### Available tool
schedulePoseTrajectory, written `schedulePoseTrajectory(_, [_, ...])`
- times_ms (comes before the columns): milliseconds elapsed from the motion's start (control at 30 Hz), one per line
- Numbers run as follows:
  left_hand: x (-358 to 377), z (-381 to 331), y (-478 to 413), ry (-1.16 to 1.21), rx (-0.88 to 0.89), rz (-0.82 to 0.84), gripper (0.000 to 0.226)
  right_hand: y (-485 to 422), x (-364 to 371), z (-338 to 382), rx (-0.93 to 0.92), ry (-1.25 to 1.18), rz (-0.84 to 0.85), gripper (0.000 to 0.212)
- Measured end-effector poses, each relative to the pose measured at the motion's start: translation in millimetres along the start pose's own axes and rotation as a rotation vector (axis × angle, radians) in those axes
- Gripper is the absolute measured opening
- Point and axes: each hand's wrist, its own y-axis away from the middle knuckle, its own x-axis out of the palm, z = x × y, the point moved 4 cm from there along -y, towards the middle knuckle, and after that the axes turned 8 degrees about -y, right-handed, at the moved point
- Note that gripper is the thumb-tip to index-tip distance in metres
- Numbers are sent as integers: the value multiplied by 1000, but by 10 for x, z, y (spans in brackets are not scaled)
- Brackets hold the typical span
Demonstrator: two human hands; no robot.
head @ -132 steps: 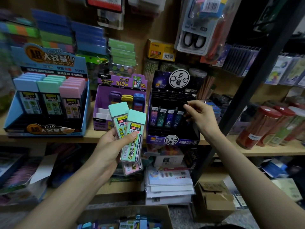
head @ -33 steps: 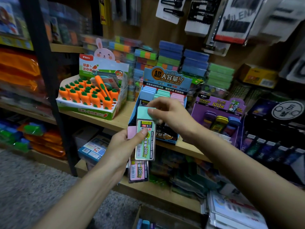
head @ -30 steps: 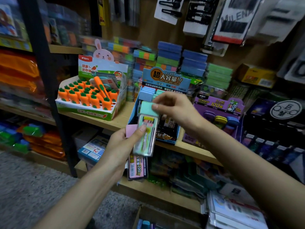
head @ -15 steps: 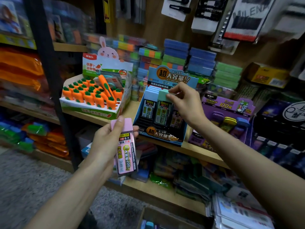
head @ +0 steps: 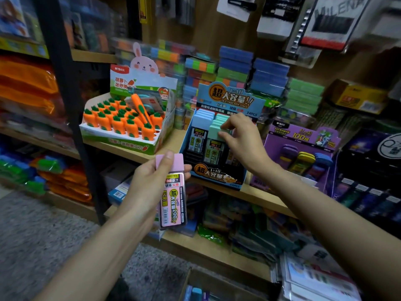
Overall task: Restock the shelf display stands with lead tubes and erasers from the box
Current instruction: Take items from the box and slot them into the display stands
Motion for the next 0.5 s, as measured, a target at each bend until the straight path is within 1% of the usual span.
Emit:
schedulePoseTrajectory(100, [42,15,2,-17,19,12,25,16,-40,24,-29,202,38,22])
schedulePoseTrajectory(133, [60,22,4,-20,21,16,27,40,-79,59,-43,230,35,24])
schedulePoseTrajectory(167, [74,31,3,-21,17,20,28,83,-119,101,-50,204,30,24])
schedulePoseTrajectory(200, [93,42,3,-15,9,24,29,148,-154,153,-23,93,37,23])
schedulePoseTrajectory(233, [115,53,1,-4,3,31,29,238,-176,213,45,-85,73,22])
schedulePoseTrajectory(300, [174,72,-10,8,6,49,27,469,-151,355,207,-500,206,20])
schedulePoseTrajectory(333, [213,83,-20,8,14,58,26,585,-125,418,253,-627,254,17])
schedulePoseTrajectory(433, [342,86,-37,20,44,86,25,815,-91,506,296,-716,301,4])
schedulePoseTrajectory(500, [426,76,-40,29,67,107,24,867,-105,490,328,-761,275,5])
